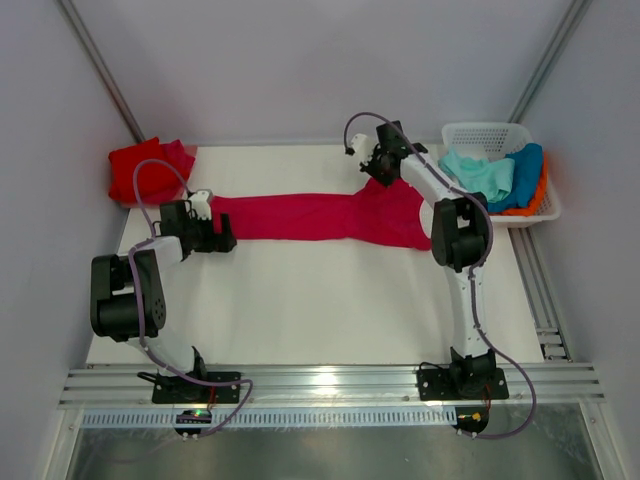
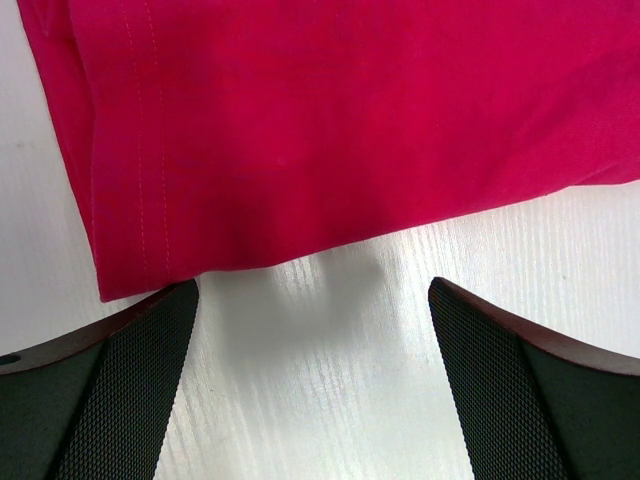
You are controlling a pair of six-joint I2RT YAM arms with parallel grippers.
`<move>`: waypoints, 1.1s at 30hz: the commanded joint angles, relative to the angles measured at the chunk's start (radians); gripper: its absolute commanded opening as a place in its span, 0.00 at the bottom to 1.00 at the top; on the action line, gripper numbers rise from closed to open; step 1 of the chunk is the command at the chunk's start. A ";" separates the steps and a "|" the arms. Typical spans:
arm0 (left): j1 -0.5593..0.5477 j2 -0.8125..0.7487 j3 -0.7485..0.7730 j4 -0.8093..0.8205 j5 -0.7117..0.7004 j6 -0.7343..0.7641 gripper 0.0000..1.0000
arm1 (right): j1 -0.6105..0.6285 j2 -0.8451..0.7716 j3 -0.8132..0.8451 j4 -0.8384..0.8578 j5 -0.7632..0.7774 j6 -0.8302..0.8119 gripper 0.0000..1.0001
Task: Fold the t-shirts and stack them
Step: Fold the tshirt
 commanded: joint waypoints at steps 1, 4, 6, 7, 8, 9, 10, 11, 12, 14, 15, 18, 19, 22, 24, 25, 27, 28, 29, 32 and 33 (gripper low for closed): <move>-0.003 0.008 0.033 -0.001 0.019 0.018 0.99 | 0.001 -0.178 -0.038 -0.023 -0.035 0.048 0.03; -0.004 0.008 0.033 -0.001 0.021 0.018 0.99 | 0.000 -0.239 -0.089 -0.012 -0.036 0.060 0.03; -0.004 0.007 0.033 -0.003 0.022 0.018 0.99 | 0.000 -0.264 -0.112 -0.018 -0.045 0.065 0.03; -0.004 0.008 0.033 -0.003 0.024 0.018 0.99 | 0.001 -0.281 -0.115 -0.033 -0.047 0.068 0.03; -0.003 0.008 0.033 -0.003 0.024 0.018 0.99 | 0.003 -0.284 -0.109 -0.052 -0.050 0.070 0.03; -0.004 0.008 0.033 -0.003 0.024 0.020 0.99 | 0.004 -0.289 -0.104 -0.072 -0.055 0.073 0.03; -0.004 0.008 0.033 -0.003 0.025 0.020 0.99 | 0.006 -0.293 -0.104 -0.110 -0.065 0.076 0.03; -0.004 0.007 0.033 -0.003 0.025 0.020 0.99 | 0.006 -0.304 -0.104 -0.136 -0.073 0.076 0.03; -0.004 0.008 0.033 -0.003 0.025 0.020 0.99 | 0.009 -0.309 -0.107 -0.161 -0.081 0.079 0.03; -0.003 0.010 0.035 -0.004 0.025 0.020 0.99 | 0.009 -0.330 -0.139 -0.213 -0.102 0.085 0.03; -0.004 0.010 0.035 -0.004 0.027 0.020 0.99 | 0.012 -0.341 -0.154 -0.225 -0.107 0.091 0.03; -0.004 0.011 0.038 -0.006 0.027 0.020 0.99 | 0.012 -0.387 -0.227 -0.241 -0.116 0.103 0.03; -0.004 0.011 0.038 -0.007 0.025 0.020 0.99 | 0.015 -0.396 -0.236 -0.271 -0.119 0.100 0.03; -0.004 0.013 0.038 -0.009 0.027 0.020 0.99 | 0.021 -0.427 -0.259 -0.345 -0.137 0.081 0.03; -0.004 0.014 0.041 -0.010 0.027 0.020 0.99 | 0.021 -0.443 -0.263 -0.412 -0.159 0.077 0.03; -0.003 0.016 0.041 -0.012 0.027 0.020 0.99 | 0.024 -0.448 -0.273 -0.431 -0.165 0.074 0.03; -0.004 0.019 0.045 -0.013 0.027 0.020 0.99 | 0.026 -0.468 -0.291 -0.472 -0.186 0.074 0.03; -0.004 0.020 0.045 -0.015 0.025 0.020 0.99 | 0.027 -0.476 -0.318 -0.480 -0.191 0.074 0.03; -0.004 0.022 0.049 -0.016 0.027 0.021 0.99 | 0.029 -0.483 -0.331 -0.486 -0.194 0.073 0.03; -0.003 0.028 0.055 -0.021 0.025 0.021 0.99 | 0.033 -0.494 -0.378 -0.508 -0.202 0.077 0.15; -0.004 0.030 0.055 -0.023 0.025 0.020 0.99 | 0.032 -0.490 -0.386 -0.512 -0.197 0.083 0.32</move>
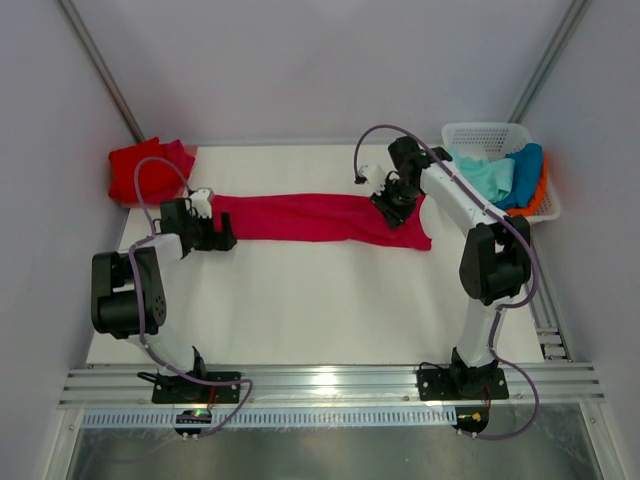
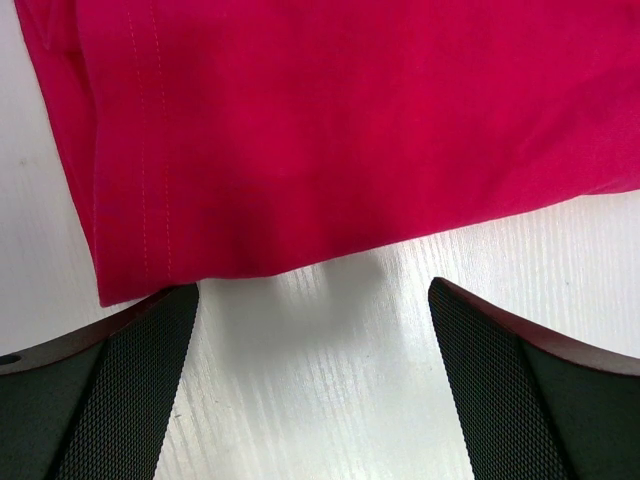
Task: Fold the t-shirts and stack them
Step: Fold the tshirt
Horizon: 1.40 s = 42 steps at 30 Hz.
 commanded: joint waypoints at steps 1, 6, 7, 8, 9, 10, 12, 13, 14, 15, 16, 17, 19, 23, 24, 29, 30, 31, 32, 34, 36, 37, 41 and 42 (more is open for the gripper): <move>-0.003 0.013 0.037 -0.014 0.018 0.006 0.99 | 0.007 -0.025 -0.040 -0.061 -0.019 0.014 0.41; -0.004 0.016 0.037 -0.016 0.020 0.006 0.99 | 0.007 0.002 -0.045 0.046 0.034 0.051 0.71; -0.003 0.016 0.039 -0.017 0.018 0.006 0.99 | 0.007 0.008 -0.024 0.064 0.038 0.056 0.72; -0.004 0.016 0.040 -0.019 0.020 0.007 0.99 | 0.007 0.025 -0.011 0.080 0.042 0.066 0.72; -0.004 0.017 0.040 -0.019 0.020 0.007 0.99 | 0.007 0.034 0.003 0.105 0.042 0.086 0.72; -0.003 0.017 0.039 -0.019 0.021 0.007 0.99 | 0.007 0.047 0.035 0.113 0.036 0.100 0.73; -0.004 0.016 0.040 -0.019 0.021 0.009 0.99 | 0.007 0.071 0.064 0.149 0.042 0.138 0.73; -0.004 0.017 0.040 -0.019 0.021 0.007 0.99 | 0.007 0.076 0.072 0.150 0.038 0.135 0.73; -0.003 0.017 0.040 -0.019 0.021 0.009 0.99 | 0.007 0.081 0.078 0.144 0.032 0.123 0.73; -0.004 0.017 0.040 -0.019 0.023 0.010 0.99 | 0.007 0.082 0.082 0.131 0.028 0.112 0.73; -0.004 0.016 0.040 -0.019 0.023 0.010 0.99 | 0.007 0.079 0.075 0.127 0.036 0.094 0.73; -0.004 0.017 0.040 -0.019 0.023 0.009 0.99 | 0.007 0.073 0.064 0.124 0.036 0.077 0.73; -0.003 0.021 0.046 -0.019 0.021 0.007 0.99 | 0.007 0.047 0.015 0.124 0.025 0.036 0.73; -0.003 0.034 0.057 -0.019 0.018 0.006 0.99 | 0.007 0.031 -0.019 0.111 -0.060 0.010 0.73; -0.004 0.036 0.059 -0.031 0.018 0.007 0.99 | 0.007 0.039 -0.011 0.093 -0.073 0.006 0.73; -0.004 0.033 0.059 -0.042 0.018 0.006 0.99 | 0.007 0.140 0.076 0.053 -0.084 -0.012 0.64; -0.003 0.031 0.057 -0.040 0.017 0.006 0.99 | 0.007 0.154 0.088 0.050 -0.079 -0.016 0.55; -0.004 0.033 0.057 -0.040 0.018 0.006 0.99 | 0.007 0.168 0.108 0.048 -0.077 -0.021 0.49; -0.003 0.033 0.057 -0.040 0.018 0.006 0.99 | 0.007 0.194 0.115 0.057 -0.074 -0.026 0.44; -0.003 0.033 0.057 -0.040 0.018 0.006 0.99 | 0.007 0.217 0.135 0.068 -0.058 -0.027 0.31; -0.003 0.033 0.057 -0.040 0.020 0.007 0.99 | 0.007 0.252 0.151 0.070 -0.051 -0.033 0.20; -0.004 0.033 0.057 -0.040 0.018 0.006 0.99 | 0.007 0.263 0.165 0.070 -0.048 -0.041 0.14; -0.004 0.033 0.059 -0.040 0.020 0.006 0.99 | 0.007 0.295 0.181 0.077 -0.031 -0.043 0.25; -0.003 0.033 0.059 -0.040 0.020 0.006 0.99 | 0.007 0.295 0.179 0.088 -0.024 -0.038 0.38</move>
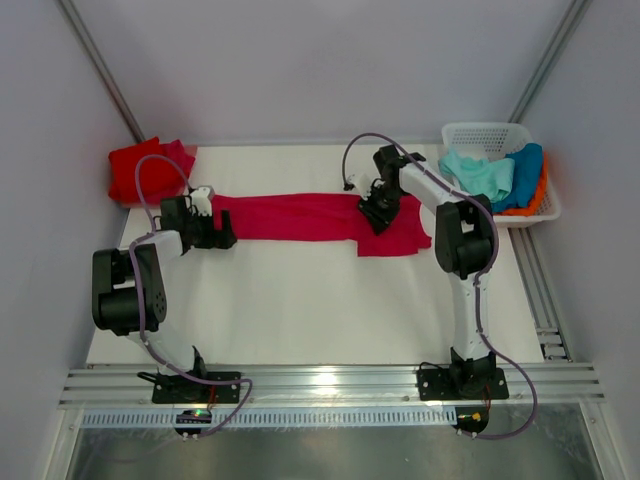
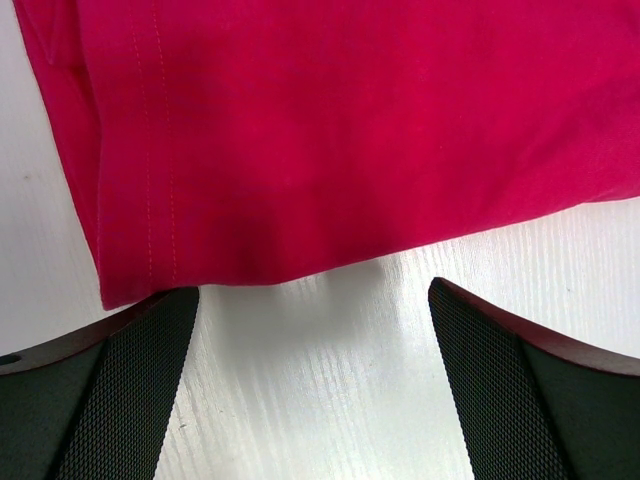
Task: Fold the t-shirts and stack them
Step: Fold the tshirt
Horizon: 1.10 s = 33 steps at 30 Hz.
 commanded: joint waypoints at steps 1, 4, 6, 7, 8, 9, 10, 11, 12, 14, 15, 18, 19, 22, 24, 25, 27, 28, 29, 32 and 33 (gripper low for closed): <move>-0.003 0.009 0.023 -0.018 0.015 0.003 0.99 | 0.005 -0.013 0.045 0.022 0.030 -0.014 0.44; -0.004 0.012 0.023 -0.018 0.017 0.003 0.99 | 0.005 -0.031 0.043 0.031 0.030 -0.011 0.59; -0.004 0.012 0.025 -0.018 0.015 0.003 0.99 | 0.005 -0.045 0.036 0.043 0.028 -0.006 0.64; -0.003 0.012 0.026 -0.020 0.015 0.003 0.99 | 0.005 -0.056 0.030 0.051 0.033 -0.006 0.64; -0.004 0.015 0.025 -0.021 0.017 0.003 0.99 | 0.005 -0.059 0.026 0.065 0.043 -0.004 0.64; -0.004 0.013 0.028 -0.021 0.015 0.004 0.99 | 0.005 -0.060 0.023 0.071 0.051 -0.003 0.64; -0.004 0.015 0.026 -0.021 0.017 0.004 0.99 | 0.005 -0.056 0.026 0.076 0.059 -0.001 0.64; -0.004 0.015 0.026 -0.021 0.015 0.003 0.99 | 0.003 -0.054 0.028 0.076 0.060 0.003 0.64; -0.004 0.013 0.025 -0.021 0.015 0.003 0.99 | 0.005 -0.054 0.034 0.077 0.062 0.006 0.64; -0.004 0.013 0.026 -0.021 0.015 0.004 0.99 | 0.005 -0.063 0.036 0.086 0.065 0.017 0.64; -0.003 0.013 0.026 -0.021 0.017 0.003 0.99 | 0.005 -0.070 0.031 0.089 0.071 0.017 0.65; -0.004 0.015 0.029 -0.024 0.017 0.004 0.99 | 0.005 -0.091 0.025 0.071 0.088 0.017 0.65; -0.004 0.016 0.029 -0.026 0.018 0.003 0.99 | 0.005 -0.099 0.019 0.054 0.082 0.013 0.65; -0.003 0.016 0.029 -0.027 0.017 0.006 0.99 | 0.005 -0.165 -0.056 0.010 0.053 -0.006 0.66; -0.004 0.020 0.034 -0.030 0.017 0.006 0.99 | 0.005 -0.244 -0.145 0.010 0.034 -0.024 0.65; -0.003 0.021 0.034 -0.032 0.018 0.006 0.99 | 0.005 -0.270 -0.173 0.013 0.025 -0.044 0.65; -0.004 0.024 0.037 -0.034 0.018 0.006 0.99 | 0.006 -0.309 -0.232 0.005 0.001 -0.067 0.66; -0.003 0.024 0.038 -0.035 0.017 0.004 0.99 | 0.006 -0.333 -0.245 0.000 -0.007 -0.078 0.65; -0.004 0.024 0.037 -0.034 0.017 0.004 0.99 | 0.008 -0.340 -0.265 -0.007 -0.018 -0.084 0.65; -0.004 0.024 0.037 -0.034 0.017 0.004 0.99 | 0.011 -0.332 -0.279 -0.006 -0.039 -0.081 0.66; -0.004 0.023 0.035 -0.034 0.018 0.004 0.99 | 0.013 -0.326 -0.279 -0.001 -0.048 -0.075 0.66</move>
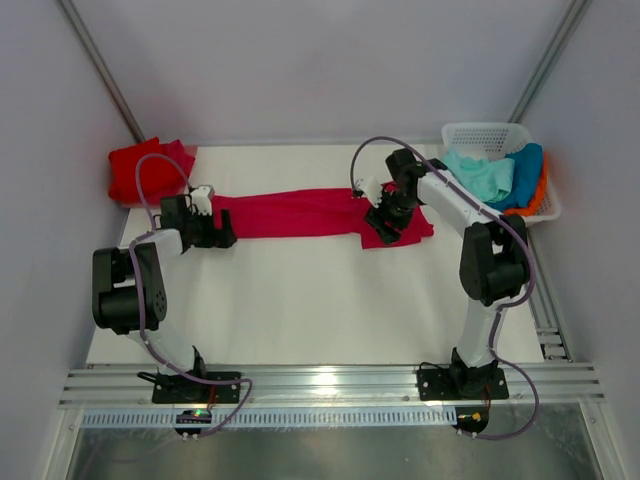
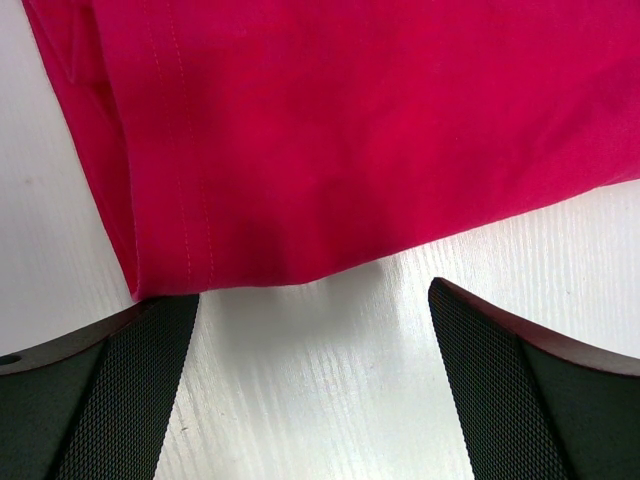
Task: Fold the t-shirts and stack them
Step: Fold the tshirt
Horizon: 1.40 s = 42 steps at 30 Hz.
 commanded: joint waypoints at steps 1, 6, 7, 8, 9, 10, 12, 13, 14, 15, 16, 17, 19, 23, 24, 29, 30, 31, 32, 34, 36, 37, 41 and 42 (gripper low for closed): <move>-0.004 0.012 0.021 -0.020 0.018 0.005 0.99 | 0.011 0.005 -0.011 0.012 -0.056 -0.011 0.65; -0.004 0.011 0.017 -0.017 0.016 0.005 0.99 | 0.036 0.067 0.028 0.030 -0.076 0.015 0.65; -0.004 0.011 0.019 -0.017 0.018 0.004 0.99 | 0.042 0.076 0.035 0.029 -0.080 0.017 0.65; -0.003 0.011 0.018 -0.017 0.017 0.004 0.99 | 0.050 0.091 0.041 0.029 -0.078 0.017 0.65; -0.003 0.011 0.017 -0.015 0.020 0.005 0.99 | 0.066 0.096 0.043 0.035 -0.077 0.020 0.65; -0.003 0.011 0.017 -0.015 0.018 0.005 0.99 | 0.073 0.096 0.037 0.061 -0.066 0.024 0.66; -0.004 0.009 0.017 -0.017 0.018 0.007 0.99 | 0.083 0.096 0.017 0.093 -0.058 0.029 0.66; -0.004 0.009 0.017 -0.017 0.018 0.006 0.99 | 0.093 0.096 0.003 0.130 -0.043 0.040 0.66; -0.003 0.009 0.019 -0.017 0.020 0.005 0.99 | 0.097 0.096 -0.004 0.147 -0.035 0.046 0.66; -0.004 0.011 0.018 -0.017 0.020 0.007 0.99 | 0.102 0.099 -0.008 0.162 -0.028 0.050 0.66; -0.004 0.009 0.019 -0.017 0.018 0.006 0.99 | 0.108 0.099 -0.009 0.190 -0.014 0.066 0.66; -0.004 0.009 0.016 -0.017 0.020 0.007 0.99 | 0.110 0.100 -0.014 0.205 -0.009 0.075 0.66; -0.003 0.009 0.017 -0.017 0.018 0.005 0.99 | 0.110 0.100 -0.015 0.239 -0.004 0.090 0.66; -0.003 0.011 0.017 -0.017 0.020 0.006 0.99 | 0.108 0.087 -0.050 0.322 0.051 0.110 0.67; -0.004 0.011 0.017 -0.017 0.018 0.007 0.99 | 0.110 0.087 -0.055 0.342 0.061 0.110 0.67; -0.003 0.011 0.017 -0.017 0.018 0.007 0.99 | 0.110 0.088 -0.089 0.346 0.086 0.090 0.67; -0.003 0.009 0.017 -0.017 0.018 0.007 0.99 | 0.110 0.087 -0.098 0.349 0.089 0.090 0.67; -0.003 0.009 0.017 -0.015 0.018 0.007 0.99 | 0.110 0.078 -0.115 0.351 0.089 0.087 0.67; -0.003 0.011 0.017 -0.017 0.018 0.007 0.99 | 0.110 0.074 -0.124 0.351 0.089 0.084 0.67; -0.004 0.011 0.019 -0.018 0.020 0.006 0.99 | 0.110 0.067 -0.142 0.359 0.097 0.080 0.67; -0.003 0.012 0.021 -0.018 0.018 0.007 0.99 | 0.110 0.067 -0.150 0.357 0.100 0.074 0.67; -0.004 0.011 0.021 -0.020 0.020 0.006 0.99 | 0.110 0.070 -0.153 0.354 0.100 0.072 0.67; -0.003 0.012 0.021 -0.018 0.020 0.005 0.99 | 0.110 0.097 -0.155 0.346 0.086 0.064 0.39; -0.004 0.012 0.021 -0.020 0.018 0.007 0.99 | 0.110 0.100 -0.150 0.348 0.085 0.066 0.26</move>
